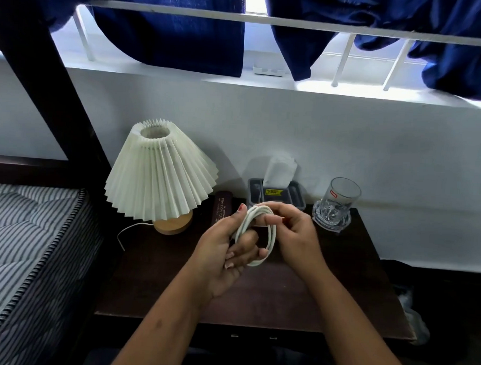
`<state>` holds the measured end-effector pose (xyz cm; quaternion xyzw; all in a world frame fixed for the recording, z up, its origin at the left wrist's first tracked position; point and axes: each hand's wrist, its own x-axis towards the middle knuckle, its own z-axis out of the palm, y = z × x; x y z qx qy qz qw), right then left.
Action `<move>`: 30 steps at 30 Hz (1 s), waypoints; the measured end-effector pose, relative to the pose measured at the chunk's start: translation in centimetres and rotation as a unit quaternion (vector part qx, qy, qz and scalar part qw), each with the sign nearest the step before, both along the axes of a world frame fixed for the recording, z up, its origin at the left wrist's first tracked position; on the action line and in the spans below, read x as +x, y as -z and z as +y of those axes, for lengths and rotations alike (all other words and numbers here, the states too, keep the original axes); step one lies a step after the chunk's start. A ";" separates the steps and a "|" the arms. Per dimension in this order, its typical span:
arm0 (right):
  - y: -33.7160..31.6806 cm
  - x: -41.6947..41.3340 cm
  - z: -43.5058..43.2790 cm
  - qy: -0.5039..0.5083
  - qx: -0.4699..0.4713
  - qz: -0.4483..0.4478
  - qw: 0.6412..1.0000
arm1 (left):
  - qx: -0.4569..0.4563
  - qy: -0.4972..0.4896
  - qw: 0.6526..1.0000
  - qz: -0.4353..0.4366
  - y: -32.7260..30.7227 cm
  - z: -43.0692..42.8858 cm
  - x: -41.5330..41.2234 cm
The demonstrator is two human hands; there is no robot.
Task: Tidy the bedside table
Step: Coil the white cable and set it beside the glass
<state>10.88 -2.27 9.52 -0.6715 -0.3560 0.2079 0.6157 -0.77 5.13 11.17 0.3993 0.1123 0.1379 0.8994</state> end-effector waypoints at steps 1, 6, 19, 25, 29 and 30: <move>-0.1 -0.5 0.2 -0.010 -0.002 0.056 0.998 | -0.021 -0.008 1.000 -0.012 0.0 0.1 0.0; -0.7 -1.9 0.4 -0.068 0.025 0.282 0.957 | -0.069 -0.063 0.995 -0.037 0.2 0.6 0.1; -0.8 -2.0 -0.1 -0.125 -0.025 0.208 0.970 | -0.009 -0.122 0.992 0.033 0.6 1.2 0.6; -0.4 -1.9 0.1 -0.106 0.012 0.275 0.956 | 0.047 -0.170 0.978 0.108 0.6 1.4 0.8; -0.3 -2.1 0.1 -0.142 0.038 0.321 0.936 | 0.082 -0.217 0.961 0.151 0.7 1.6 1.0; -0.2 -2.1 0.1 -0.144 0.042 0.321 0.935 | 0.088 -0.224 0.957 0.160 0.9 1.7 1.1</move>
